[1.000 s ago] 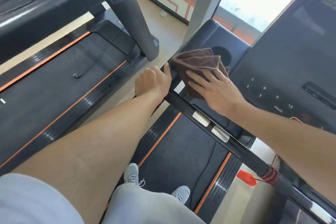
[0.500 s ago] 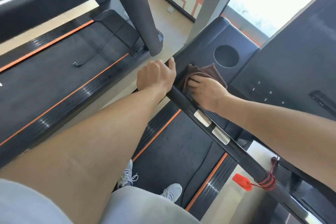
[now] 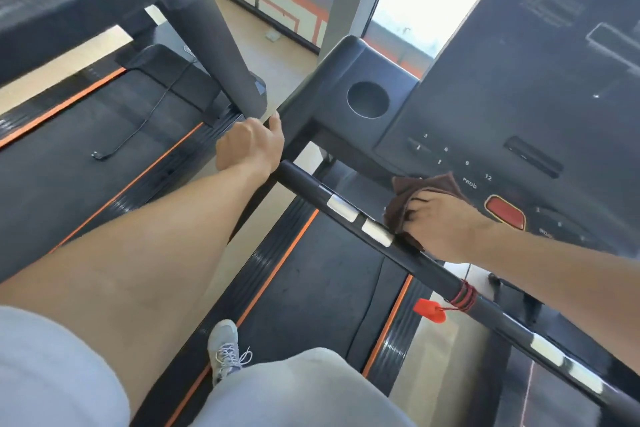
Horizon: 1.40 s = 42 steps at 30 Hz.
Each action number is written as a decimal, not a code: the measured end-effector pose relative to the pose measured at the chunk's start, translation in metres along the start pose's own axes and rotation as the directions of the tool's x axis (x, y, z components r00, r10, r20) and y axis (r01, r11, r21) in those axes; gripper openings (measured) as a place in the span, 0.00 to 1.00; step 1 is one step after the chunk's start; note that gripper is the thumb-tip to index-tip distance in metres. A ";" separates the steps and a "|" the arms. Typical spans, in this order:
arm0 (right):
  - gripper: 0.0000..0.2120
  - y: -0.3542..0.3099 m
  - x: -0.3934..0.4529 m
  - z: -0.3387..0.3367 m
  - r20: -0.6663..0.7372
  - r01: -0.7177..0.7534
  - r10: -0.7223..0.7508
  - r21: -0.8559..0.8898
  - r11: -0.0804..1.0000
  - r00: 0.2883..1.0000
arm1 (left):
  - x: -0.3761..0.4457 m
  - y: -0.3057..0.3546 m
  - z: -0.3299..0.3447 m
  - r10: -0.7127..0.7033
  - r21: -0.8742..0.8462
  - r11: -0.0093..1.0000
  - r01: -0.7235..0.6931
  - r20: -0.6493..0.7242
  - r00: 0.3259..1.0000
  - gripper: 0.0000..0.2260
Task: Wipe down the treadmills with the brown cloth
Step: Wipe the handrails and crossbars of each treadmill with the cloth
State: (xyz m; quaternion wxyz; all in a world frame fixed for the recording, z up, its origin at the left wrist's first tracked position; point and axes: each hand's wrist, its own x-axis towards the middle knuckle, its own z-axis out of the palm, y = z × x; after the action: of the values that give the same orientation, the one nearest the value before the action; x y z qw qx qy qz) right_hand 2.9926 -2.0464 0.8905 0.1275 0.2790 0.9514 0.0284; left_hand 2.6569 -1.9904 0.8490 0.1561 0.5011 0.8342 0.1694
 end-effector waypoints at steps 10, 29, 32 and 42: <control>0.24 -0.089 -0.003 -0.039 0.082 -0.513 0.613 0.641 0.571 0.786 | -0.043 -0.012 0.000 0.471 -0.226 0.768 -0.600 -0.435 0.767 0.08; 0.35 -0.106 -0.012 0.004 0.391 -0.728 0.825 0.685 0.036 0.409 | -0.182 0.007 0.046 0.307 -0.671 0.742 0.019 0.365 0.879 0.09; 0.19 -0.108 -0.007 0.004 0.255 -0.630 0.873 0.773 0.073 0.415 | -0.186 0.002 0.039 0.366 -0.687 0.716 -0.127 0.214 0.906 0.06; 0.08 -0.179 -0.006 -0.017 0.058 -0.051 0.942 0.998 -0.043 0.331 | -0.188 -0.016 -0.012 0.358 -0.839 0.529 0.126 0.355 0.864 0.04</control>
State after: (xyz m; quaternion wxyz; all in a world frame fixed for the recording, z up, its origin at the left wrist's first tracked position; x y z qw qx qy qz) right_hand 2.8993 -2.2007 0.8857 -0.4667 0.6340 0.4918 -0.3720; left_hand 2.7241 -2.1662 0.8696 0.5695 0.4450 0.5432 0.4273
